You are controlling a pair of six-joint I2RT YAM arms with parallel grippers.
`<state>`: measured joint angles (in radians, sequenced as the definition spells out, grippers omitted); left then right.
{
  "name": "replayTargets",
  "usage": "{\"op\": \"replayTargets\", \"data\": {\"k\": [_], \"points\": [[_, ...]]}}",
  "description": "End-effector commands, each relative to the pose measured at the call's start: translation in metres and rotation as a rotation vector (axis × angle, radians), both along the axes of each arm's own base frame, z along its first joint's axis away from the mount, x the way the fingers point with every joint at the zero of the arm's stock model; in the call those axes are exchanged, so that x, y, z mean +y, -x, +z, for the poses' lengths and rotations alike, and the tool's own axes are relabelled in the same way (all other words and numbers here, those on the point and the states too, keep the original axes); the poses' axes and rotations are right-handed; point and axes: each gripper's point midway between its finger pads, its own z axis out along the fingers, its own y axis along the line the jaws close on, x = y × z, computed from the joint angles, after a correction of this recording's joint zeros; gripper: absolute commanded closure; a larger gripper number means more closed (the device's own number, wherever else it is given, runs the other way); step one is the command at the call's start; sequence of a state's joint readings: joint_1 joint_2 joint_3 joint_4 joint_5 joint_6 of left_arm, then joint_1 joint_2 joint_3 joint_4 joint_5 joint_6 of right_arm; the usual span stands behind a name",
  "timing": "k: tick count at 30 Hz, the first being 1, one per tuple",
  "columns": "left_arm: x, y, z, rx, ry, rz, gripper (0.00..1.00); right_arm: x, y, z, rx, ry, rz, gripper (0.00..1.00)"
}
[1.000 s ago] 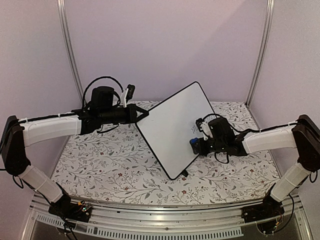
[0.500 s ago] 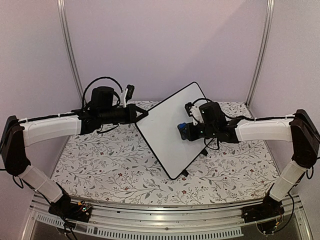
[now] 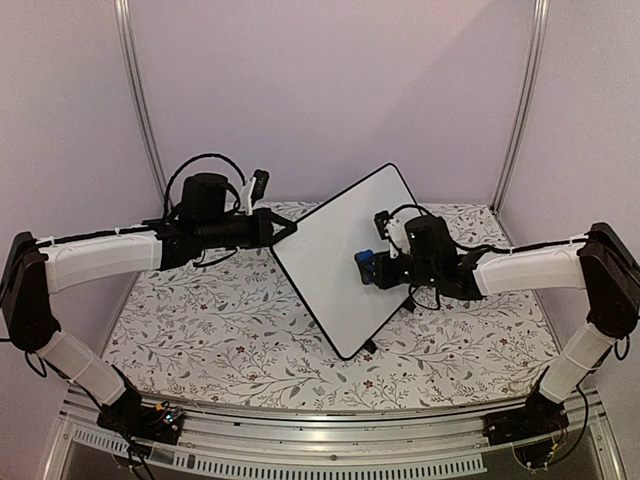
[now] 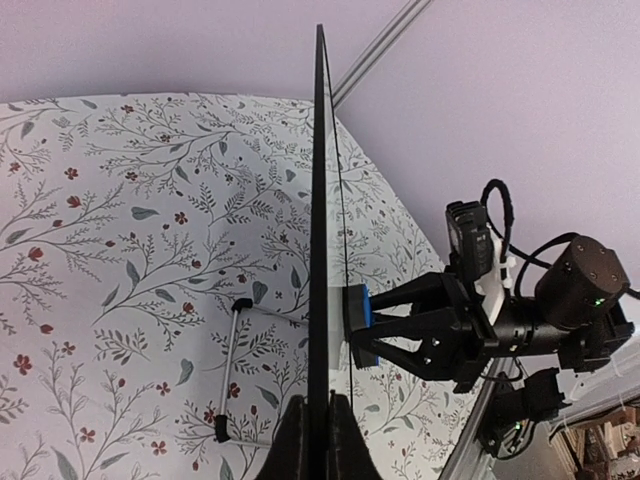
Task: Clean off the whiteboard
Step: Erase the whiteboard at the center of the board.
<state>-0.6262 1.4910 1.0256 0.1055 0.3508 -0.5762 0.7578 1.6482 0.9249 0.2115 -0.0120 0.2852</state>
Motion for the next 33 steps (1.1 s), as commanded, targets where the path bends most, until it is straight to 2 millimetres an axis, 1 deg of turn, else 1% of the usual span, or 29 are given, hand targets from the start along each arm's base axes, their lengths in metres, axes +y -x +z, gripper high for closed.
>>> {"op": "replayTargets", "data": {"k": [1,2,4,8,11,13,18,23,29,31,33], "points": [[-0.009,0.021,0.015,-0.051,0.014,-0.092,1.0,-0.022,0.013,-0.037,0.117,0.052,-0.018,0.85],[-0.009,0.021,0.015,-0.051,0.013,-0.094,1.0,-0.021,0.014,-0.037,0.12,0.046,-0.008,0.85],[-0.009,0.021,0.015,-0.051,0.014,-0.094,1.0,-0.021,0.02,-0.043,0.14,0.045,0.012,0.85],[-0.009,0.021,0.016,-0.054,0.014,-0.093,1.0,-0.029,0.032,-0.065,0.186,0.066,0.013,0.85],[-0.009,0.021,0.017,-0.055,0.016,-0.094,1.0,-0.036,0.038,-0.072,0.197,0.071,-0.002,0.85],[-0.009,0.021,0.016,-0.055,0.016,-0.093,1.0,-0.041,0.041,-0.073,0.198,0.07,-0.012,0.85],[-0.01,0.021,0.011,-0.041,0.014,-0.097,1.0,-0.047,0.042,-0.07,0.181,0.072,-0.032,0.85],[-0.011,0.019,0.005,-0.03,0.005,-0.094,1.0,-0.049,0.032,-0.058,0.153,0.056,-0.04,0.85],[-0.012,0.018,0.001,-0.018,0.003,-0.099,1.0,-0.041,0.016,-0.038,0.115,0.032,-0.029,0.85],[-0.013,0.019,0.002,-0.022,0.004,-0.1,1.0,-0.038,0.013,-0.035,0.114,0.028,-0.021,0.85],[-0.012,0.019,0.003,-0.024,0.006,-0.098,1.0,-0.036,0.014,-0.036,0.123,0.023,-0.013,0.85]]}}
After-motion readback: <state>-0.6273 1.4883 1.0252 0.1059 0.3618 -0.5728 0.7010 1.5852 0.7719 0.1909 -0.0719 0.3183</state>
